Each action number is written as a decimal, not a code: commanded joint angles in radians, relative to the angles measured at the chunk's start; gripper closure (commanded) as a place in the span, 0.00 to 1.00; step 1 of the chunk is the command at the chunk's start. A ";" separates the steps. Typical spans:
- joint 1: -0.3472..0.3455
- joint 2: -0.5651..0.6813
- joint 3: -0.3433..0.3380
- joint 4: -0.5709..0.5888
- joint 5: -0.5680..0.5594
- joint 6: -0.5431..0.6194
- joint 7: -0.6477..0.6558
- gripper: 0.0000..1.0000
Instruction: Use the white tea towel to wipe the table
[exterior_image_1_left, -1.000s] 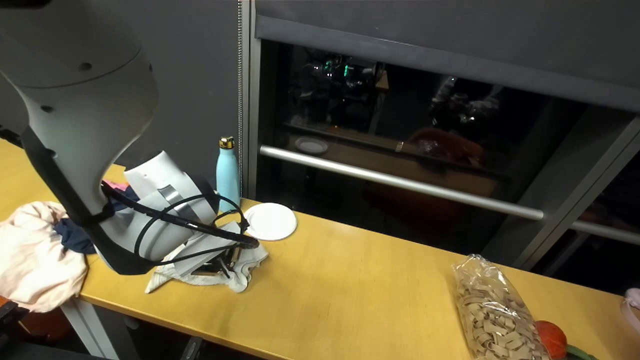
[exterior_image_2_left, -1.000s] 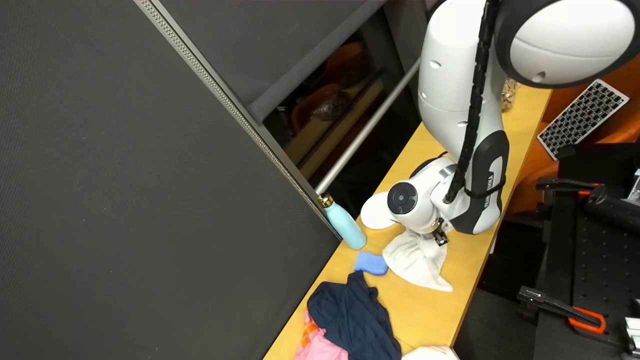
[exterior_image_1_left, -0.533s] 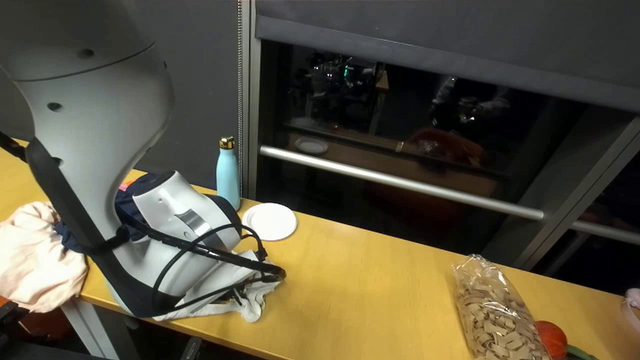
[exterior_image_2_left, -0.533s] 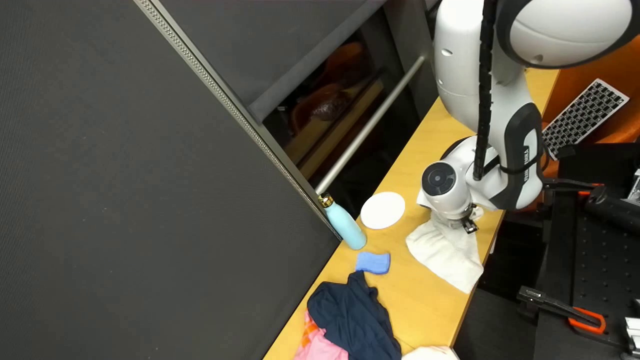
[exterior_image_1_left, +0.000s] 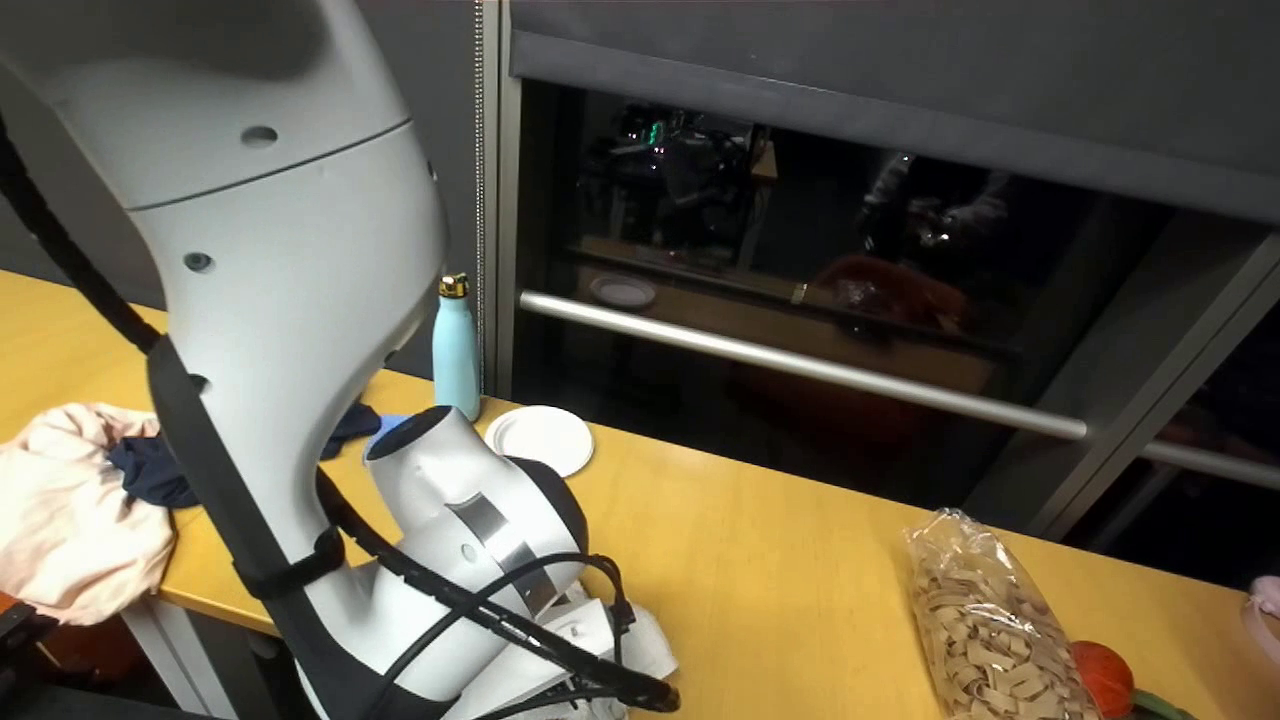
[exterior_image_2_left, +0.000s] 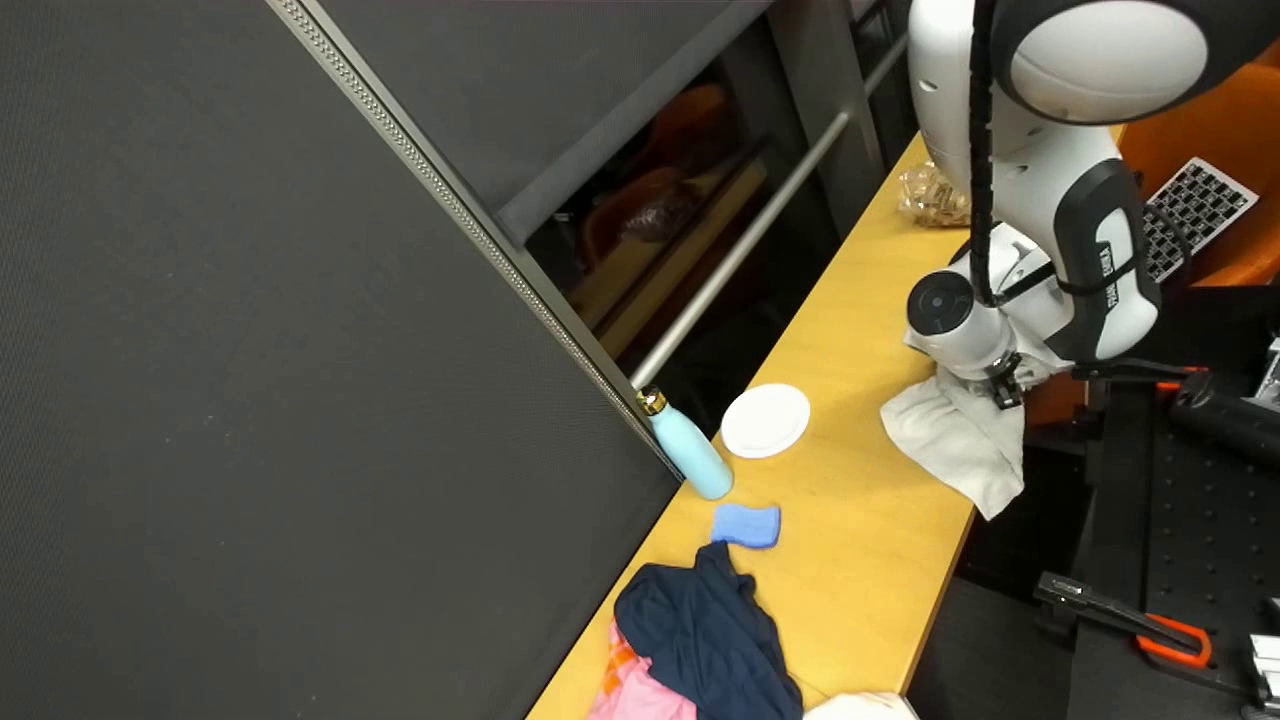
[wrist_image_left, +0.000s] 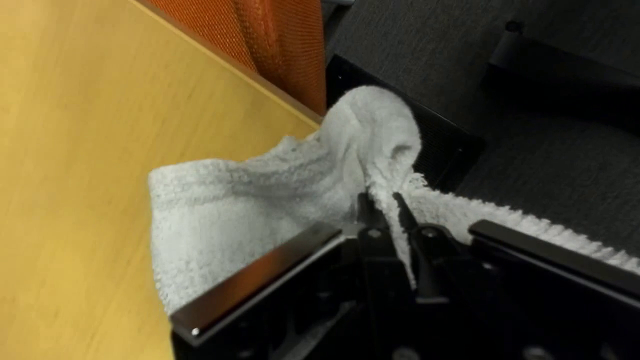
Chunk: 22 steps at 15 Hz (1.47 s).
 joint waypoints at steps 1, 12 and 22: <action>-0.068 0.038 0.039 0.079 0.093 -0.066 -0.007 0.98; -0.097 0.091 0.295 0.365 0.644 -0.183 -0.317 0.98; -0.192 0.092 0.648 0.276 0.862 -0.187 -0.756 0.98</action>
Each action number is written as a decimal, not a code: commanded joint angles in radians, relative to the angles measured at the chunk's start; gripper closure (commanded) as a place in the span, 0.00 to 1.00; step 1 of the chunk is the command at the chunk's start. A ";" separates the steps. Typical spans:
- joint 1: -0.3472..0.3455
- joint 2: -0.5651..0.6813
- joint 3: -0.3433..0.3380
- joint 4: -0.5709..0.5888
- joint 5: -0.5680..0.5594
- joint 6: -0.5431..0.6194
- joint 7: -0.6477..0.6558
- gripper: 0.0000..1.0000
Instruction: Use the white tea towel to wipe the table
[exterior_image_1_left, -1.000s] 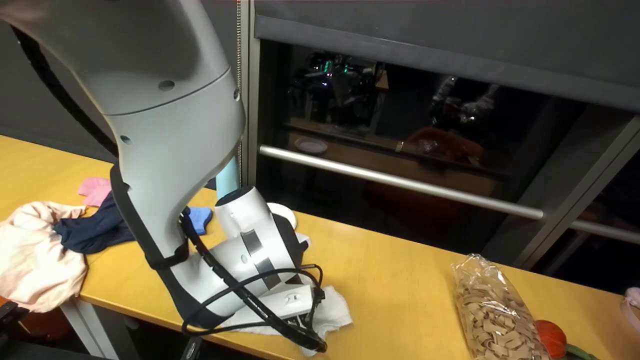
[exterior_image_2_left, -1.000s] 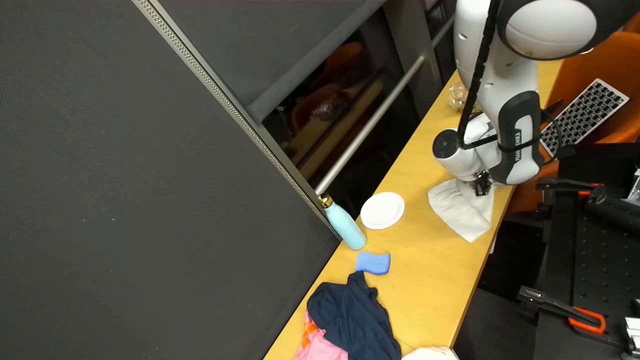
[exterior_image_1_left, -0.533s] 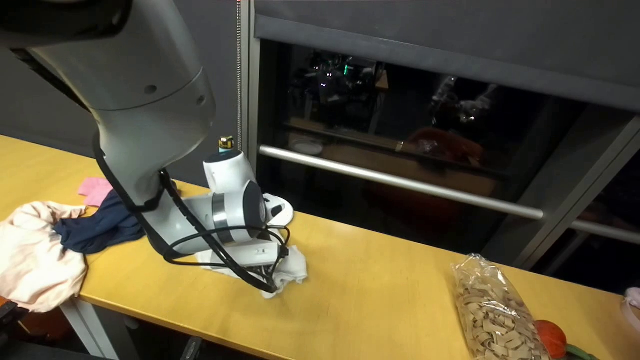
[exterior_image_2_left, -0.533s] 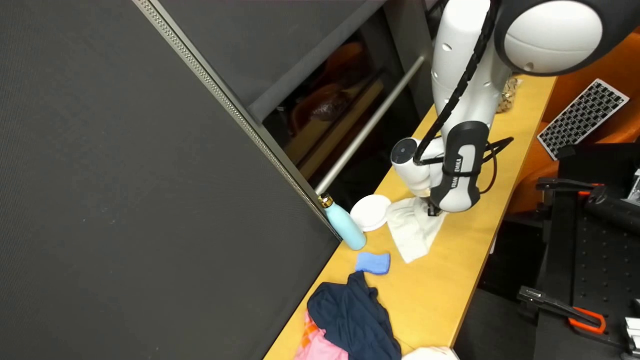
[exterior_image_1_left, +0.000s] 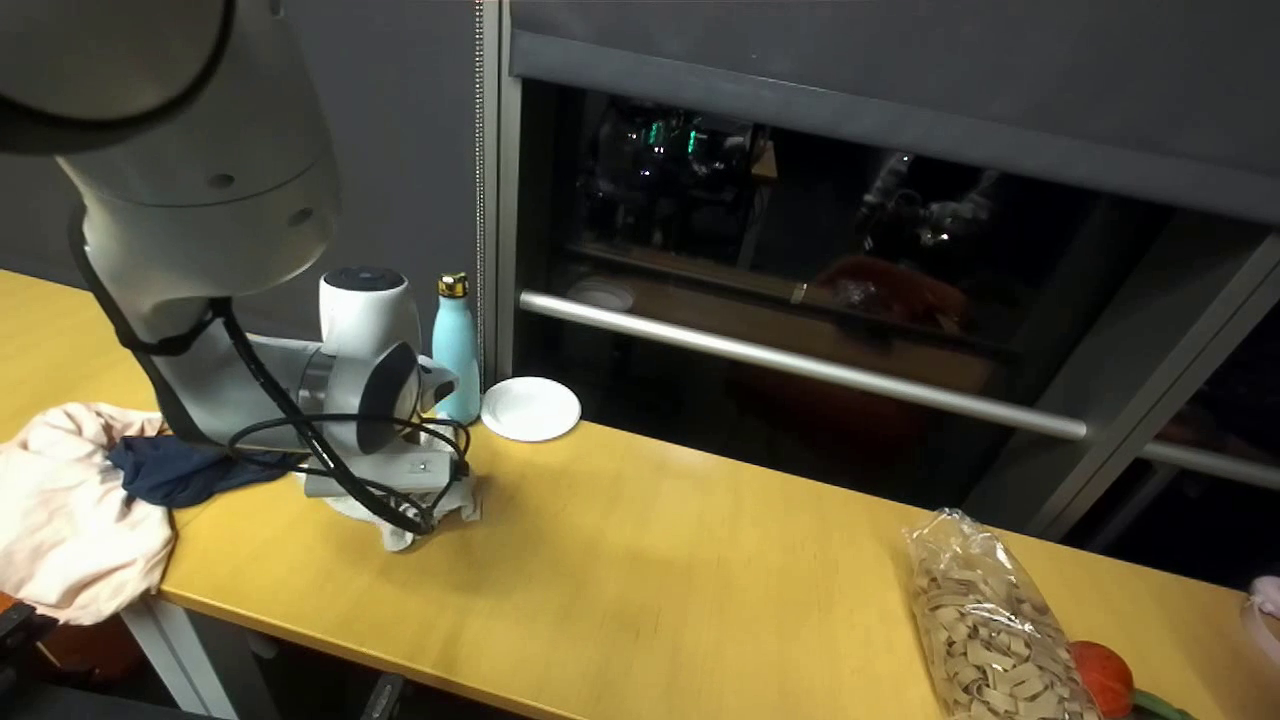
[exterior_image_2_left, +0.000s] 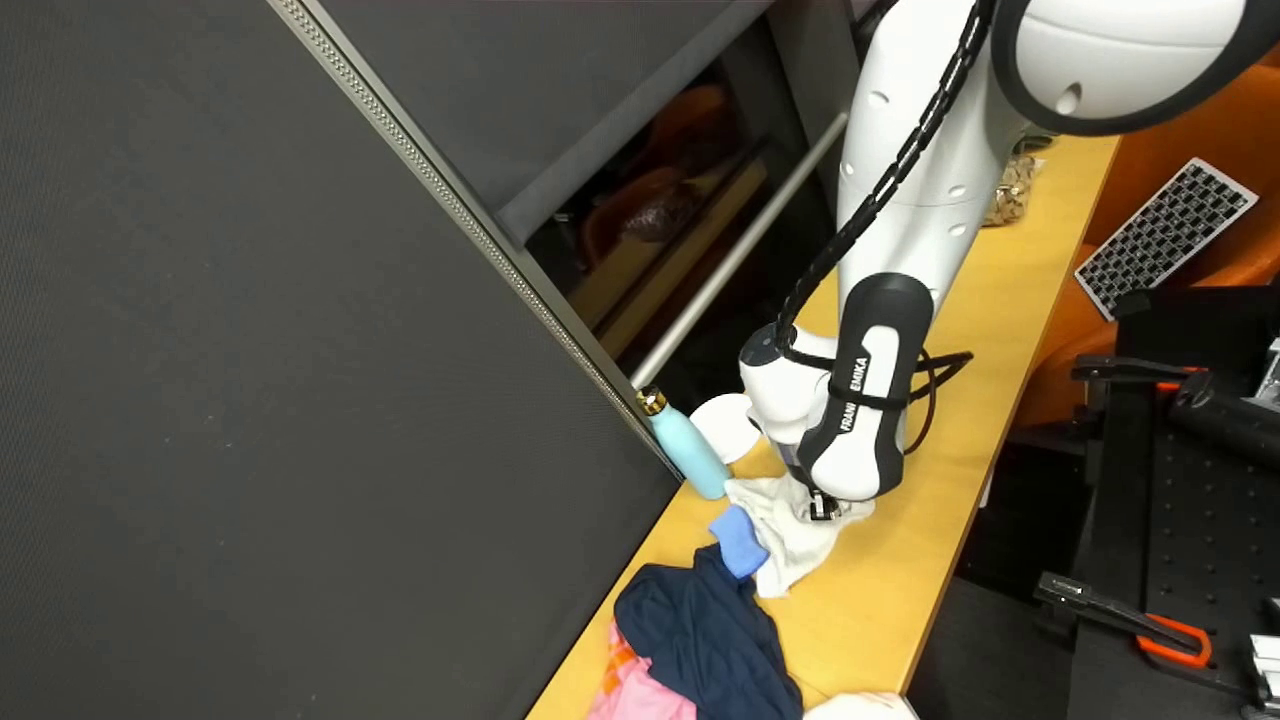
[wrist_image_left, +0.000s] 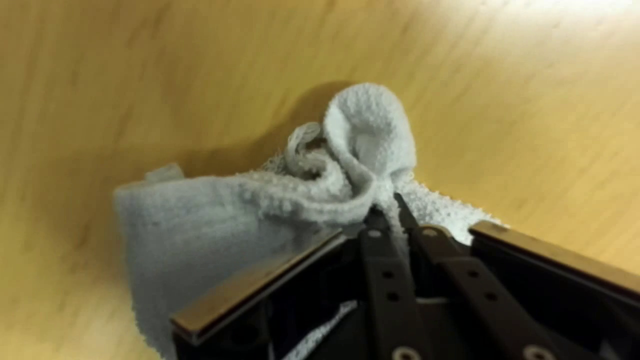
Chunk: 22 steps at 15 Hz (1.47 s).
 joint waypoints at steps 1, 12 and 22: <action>-0.101 0.029 0.123 -0.074 0.060 -0.015 -0.183 0.98; -0.226 -0.072 -0.004 -0.285 0.105 -0.107 -0.239 0.98; -0.205 -0.110 -0.336 -0.306 0.081 -0.123 -0.109 0.98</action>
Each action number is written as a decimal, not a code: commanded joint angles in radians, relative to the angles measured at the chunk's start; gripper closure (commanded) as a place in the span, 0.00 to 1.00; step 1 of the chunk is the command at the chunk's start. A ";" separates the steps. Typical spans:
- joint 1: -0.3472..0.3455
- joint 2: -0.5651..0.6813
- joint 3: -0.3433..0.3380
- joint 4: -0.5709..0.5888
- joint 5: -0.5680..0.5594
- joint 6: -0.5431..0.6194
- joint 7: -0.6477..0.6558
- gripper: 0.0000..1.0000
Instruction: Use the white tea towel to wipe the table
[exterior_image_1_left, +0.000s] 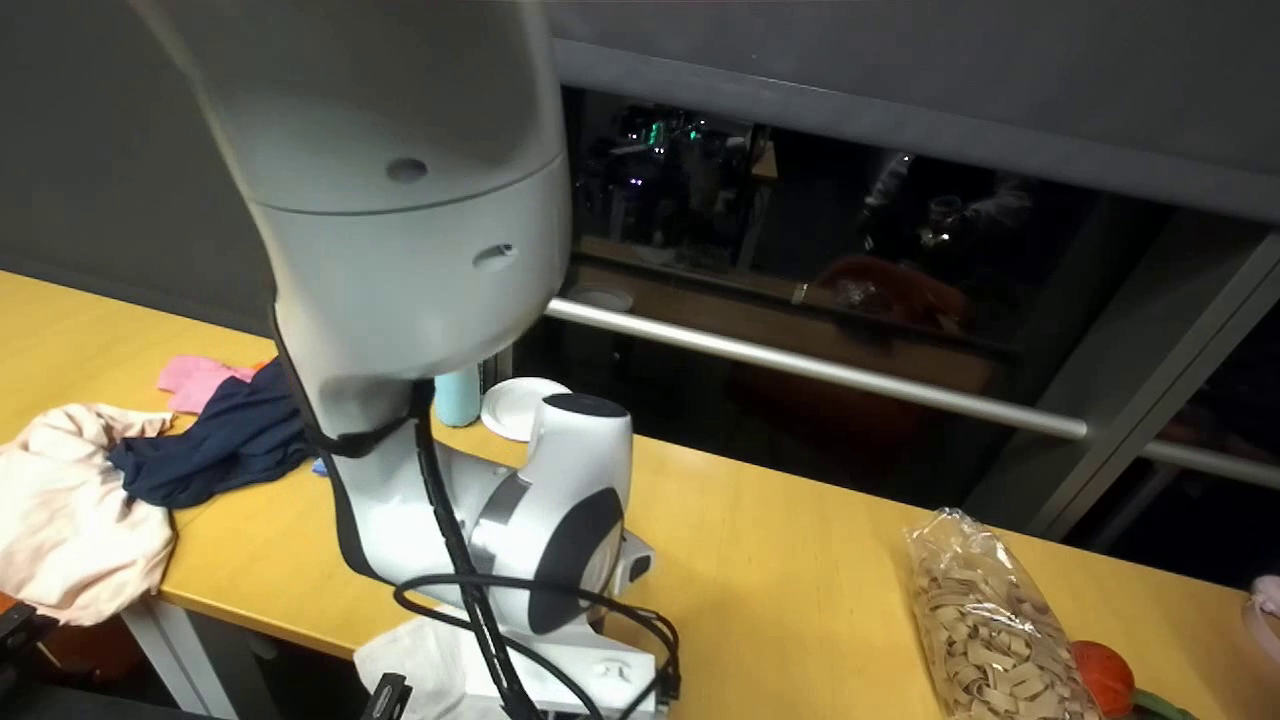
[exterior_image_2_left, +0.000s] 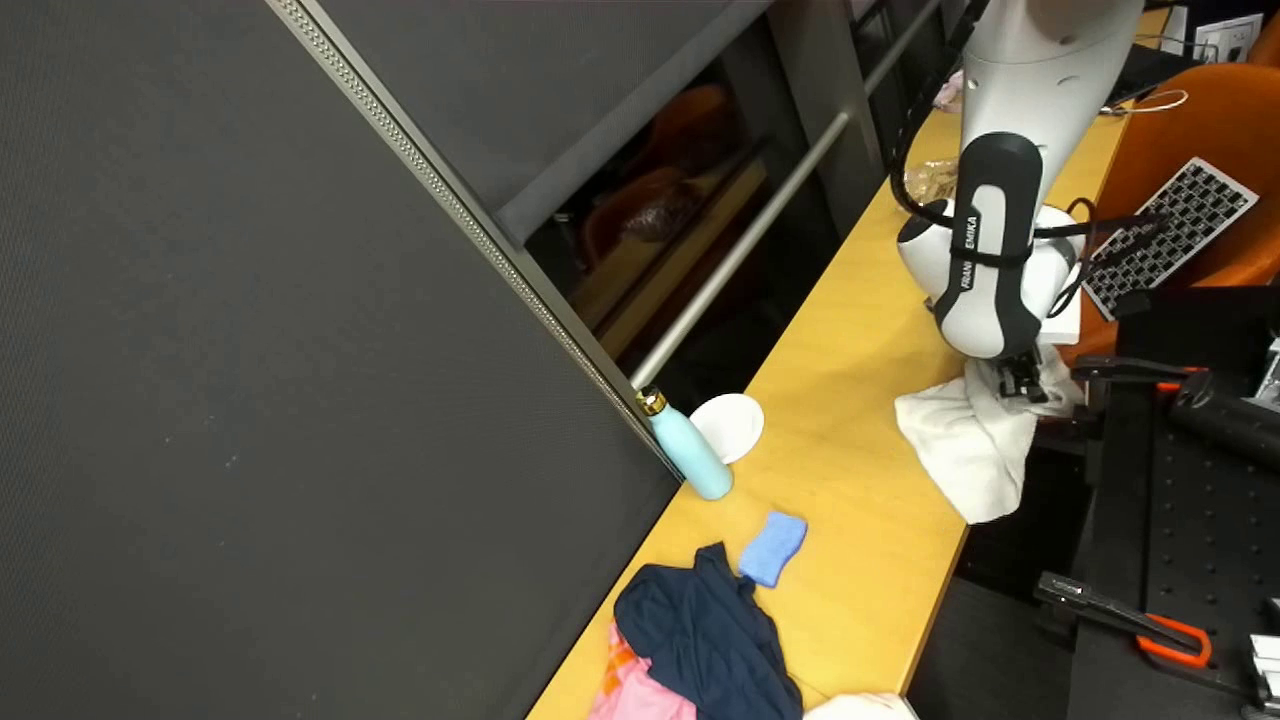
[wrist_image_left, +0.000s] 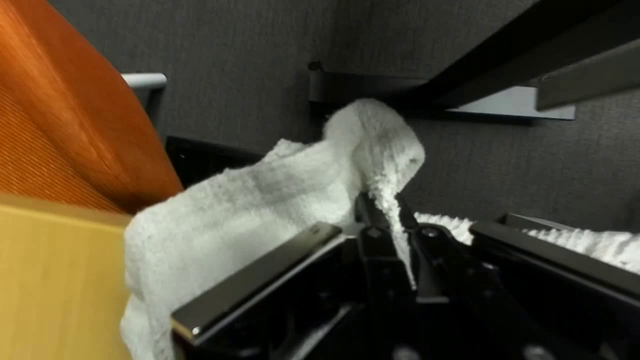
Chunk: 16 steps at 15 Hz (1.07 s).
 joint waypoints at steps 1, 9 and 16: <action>0.006 0.042 -0.109 0.028 -0.014 0.001 0.065 0.98; 0.105 -0.016 -0.168 0.145 0.000 -0.026 0.255 0.98; 0.242 -0.058 -0.273 0.232 -0.042 -0.018 0.418 0.98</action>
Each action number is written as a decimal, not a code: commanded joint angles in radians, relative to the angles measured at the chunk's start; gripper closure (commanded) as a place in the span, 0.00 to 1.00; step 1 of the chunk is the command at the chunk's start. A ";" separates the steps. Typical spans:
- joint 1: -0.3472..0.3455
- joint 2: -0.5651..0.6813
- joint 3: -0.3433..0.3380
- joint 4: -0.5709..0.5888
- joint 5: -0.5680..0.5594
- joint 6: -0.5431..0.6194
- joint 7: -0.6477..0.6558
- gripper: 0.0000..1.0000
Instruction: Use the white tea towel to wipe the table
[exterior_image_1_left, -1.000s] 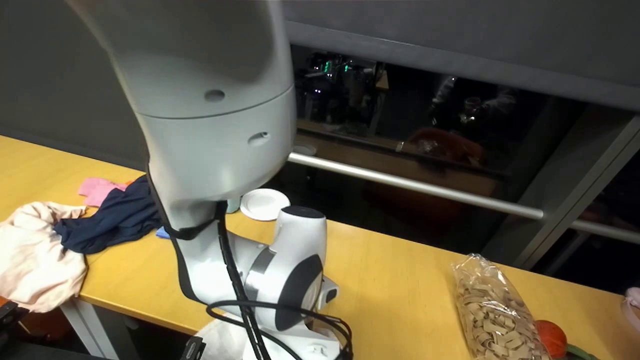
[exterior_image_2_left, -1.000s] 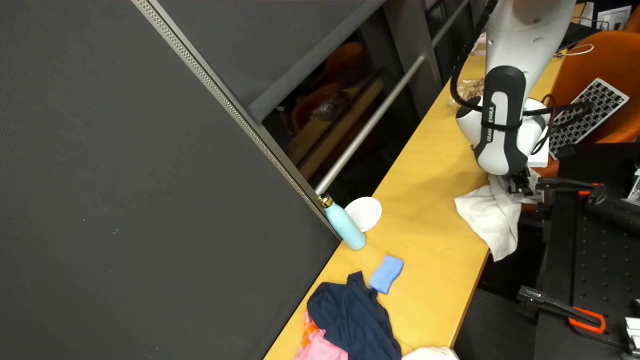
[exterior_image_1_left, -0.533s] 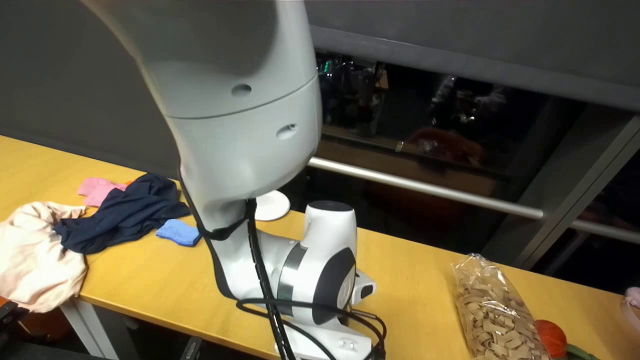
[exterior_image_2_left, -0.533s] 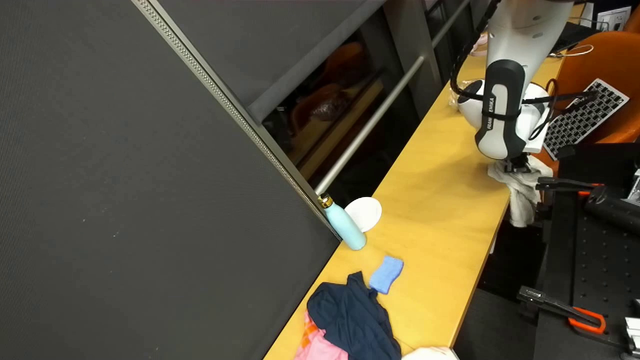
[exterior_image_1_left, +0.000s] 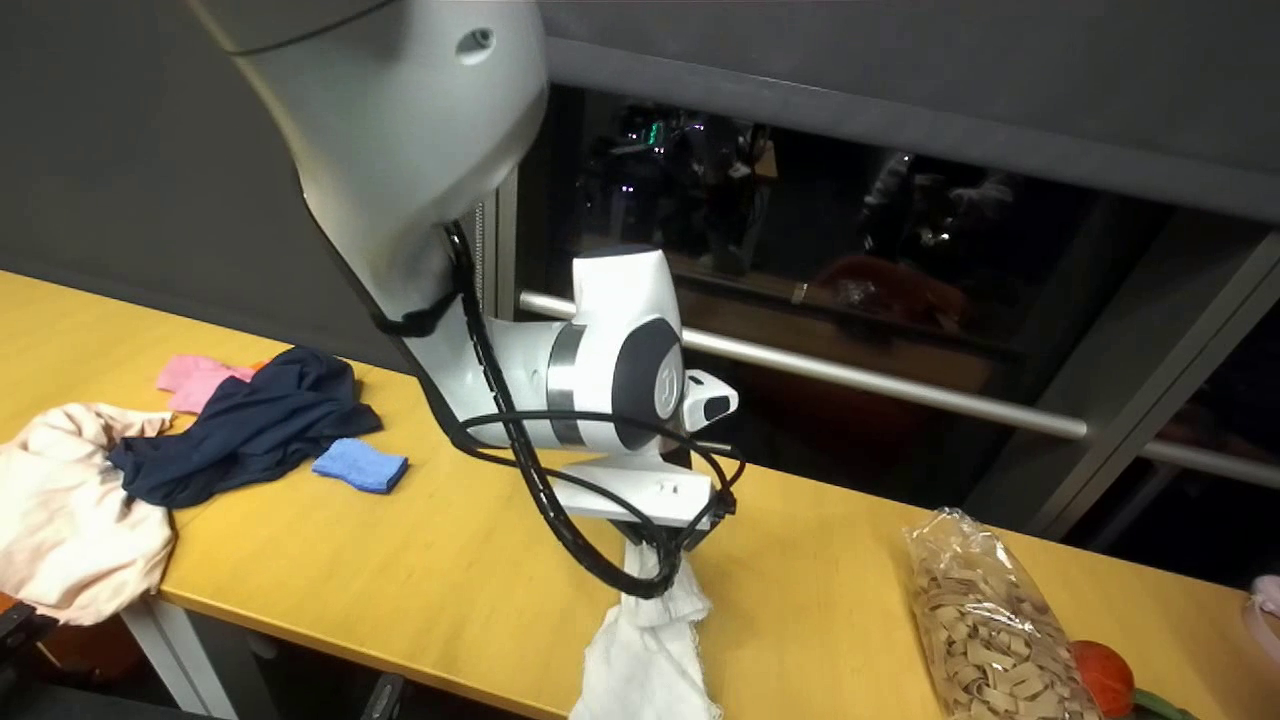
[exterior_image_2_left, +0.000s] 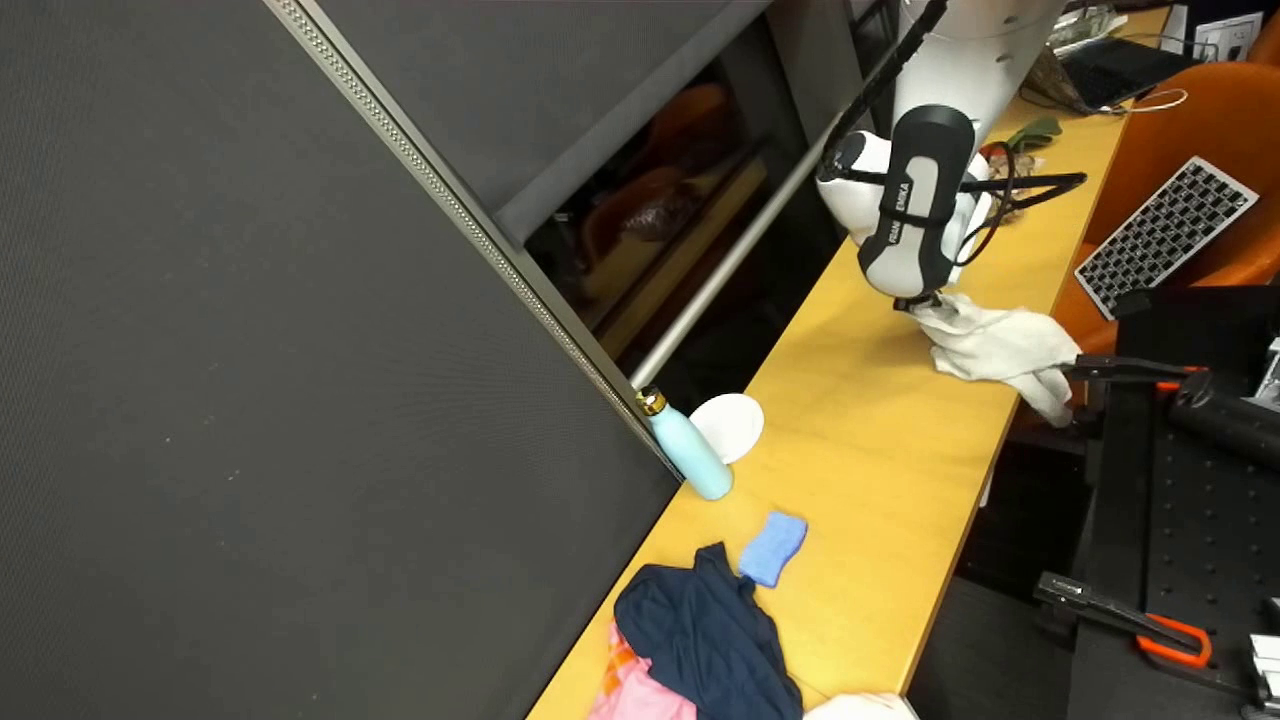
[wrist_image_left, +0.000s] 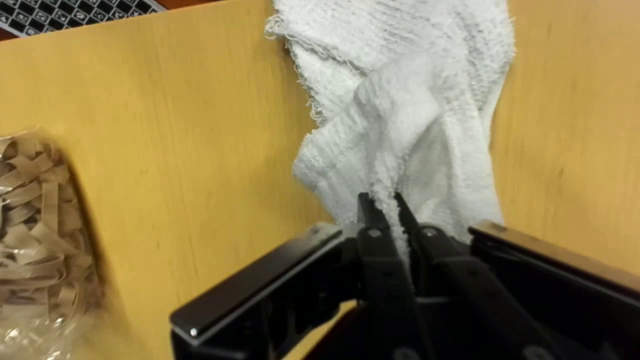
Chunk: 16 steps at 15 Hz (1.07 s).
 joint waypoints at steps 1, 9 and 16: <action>0.058 -0.017 -0.085 0.011 -0.048 -0.010 0.085 0.98; 0.070 0.027 -0.220 0.071 -0.057 0.038 0.251 0.98; 0.248 0.146 -0.342 0.159 -0.071 0.039 0.509 0.98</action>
